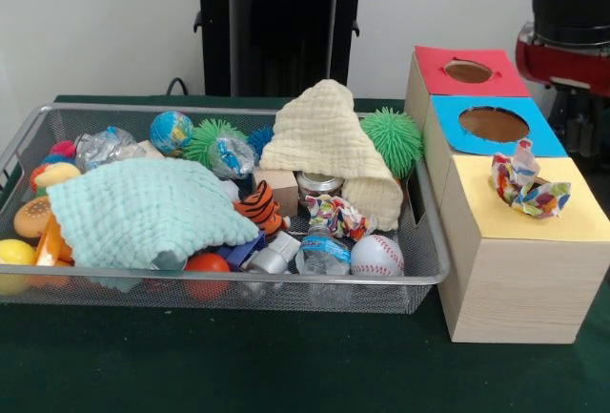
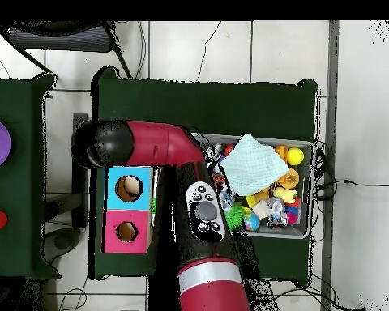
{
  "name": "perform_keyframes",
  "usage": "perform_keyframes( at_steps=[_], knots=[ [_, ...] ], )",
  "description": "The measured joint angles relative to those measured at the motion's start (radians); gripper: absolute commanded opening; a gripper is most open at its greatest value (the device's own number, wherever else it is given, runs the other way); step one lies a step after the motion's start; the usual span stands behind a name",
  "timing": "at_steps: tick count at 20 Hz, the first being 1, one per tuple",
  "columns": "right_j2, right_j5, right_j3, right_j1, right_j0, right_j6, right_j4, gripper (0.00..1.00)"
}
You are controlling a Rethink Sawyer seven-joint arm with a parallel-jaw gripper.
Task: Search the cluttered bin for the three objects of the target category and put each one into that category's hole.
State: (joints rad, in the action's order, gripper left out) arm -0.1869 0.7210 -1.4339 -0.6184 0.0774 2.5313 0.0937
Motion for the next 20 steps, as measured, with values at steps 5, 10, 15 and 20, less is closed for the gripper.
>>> perform_keyframes(
  at_steps=[5,10,15,20],
  knots=[
    [0.013,-0.021,0.004,0.008,-0.032,0.0,-0.001,0.0],
    [0.071,-0.027,0.043,0.036,-0.079,0.0,-0.023,0.0],
    [0.128,-0.026,0.088,0.054,-0.104,0.0,-0.06,0.0],
    [0.186,-0.026,0.132,0.065,-0.113,0.0,-0.083,0.0]
  ],
)
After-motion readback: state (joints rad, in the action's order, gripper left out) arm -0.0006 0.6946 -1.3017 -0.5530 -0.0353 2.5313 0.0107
